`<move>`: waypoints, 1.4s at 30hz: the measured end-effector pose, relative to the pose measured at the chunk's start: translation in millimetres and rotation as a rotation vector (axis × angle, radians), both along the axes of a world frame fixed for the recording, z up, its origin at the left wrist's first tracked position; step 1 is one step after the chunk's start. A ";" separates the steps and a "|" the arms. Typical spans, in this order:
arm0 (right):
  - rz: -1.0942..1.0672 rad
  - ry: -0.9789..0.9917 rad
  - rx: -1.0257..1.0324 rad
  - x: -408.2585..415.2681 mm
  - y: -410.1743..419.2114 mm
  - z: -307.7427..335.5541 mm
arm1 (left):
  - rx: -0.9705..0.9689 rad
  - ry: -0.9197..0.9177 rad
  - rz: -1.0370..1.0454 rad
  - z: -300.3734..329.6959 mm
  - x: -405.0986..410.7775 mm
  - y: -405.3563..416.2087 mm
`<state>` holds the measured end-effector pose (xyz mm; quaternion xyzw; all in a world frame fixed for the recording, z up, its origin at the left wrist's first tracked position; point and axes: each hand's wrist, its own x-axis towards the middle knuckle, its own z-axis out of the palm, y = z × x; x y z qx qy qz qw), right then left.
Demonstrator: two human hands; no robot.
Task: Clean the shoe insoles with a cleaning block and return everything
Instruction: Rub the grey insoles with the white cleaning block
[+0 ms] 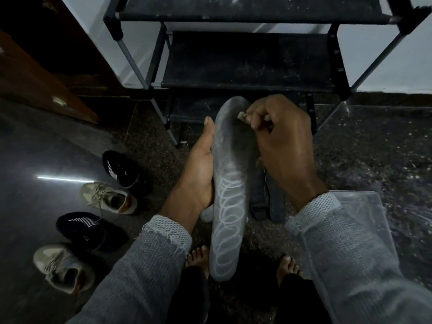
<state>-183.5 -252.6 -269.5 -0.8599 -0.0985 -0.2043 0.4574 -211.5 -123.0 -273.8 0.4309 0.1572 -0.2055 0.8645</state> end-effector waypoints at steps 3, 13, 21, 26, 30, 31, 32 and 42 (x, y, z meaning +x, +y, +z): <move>0.097 0.087 -0.078 -1.9 0.1 3.0 | 0.044 -0.001 0.033 -4.1 2.2 5.4; 0.306 0.338 0.062 -6.9 0.9 5.2 | -0.010 -0.013 0.095 -5.0 7.3 13.8; 0.357 0.554 0.318 -13.1 -7.7 8.2 | -0.171 -0.001 0.186 -5.4 14.8 26.4; 0.410 0.712 0.370 -18.9 -1.9 8.9 | -0.206 -0.032 0.180 -6.4 15.3 28.6; 0.381 0.757 0.438 -20.5 2.8 8.2 | -0.218 -0.033 0.183 -5.6 15.1 28.8; 0.353 0.752 0.465 -20.3 3.2 7.6 | -0.225 -0.036 0.180 -5.6 14.5 28.4; 0.323 0.746 0.497 -20.0 3.6 6.5 | -0.240 -0.033 0.177 -5.0 13.7 27.7; 0.136 0.714 0.682 -17.2 7.0 2.5 | -0.269 -0.023 0.051 -8.6 11.9 20.0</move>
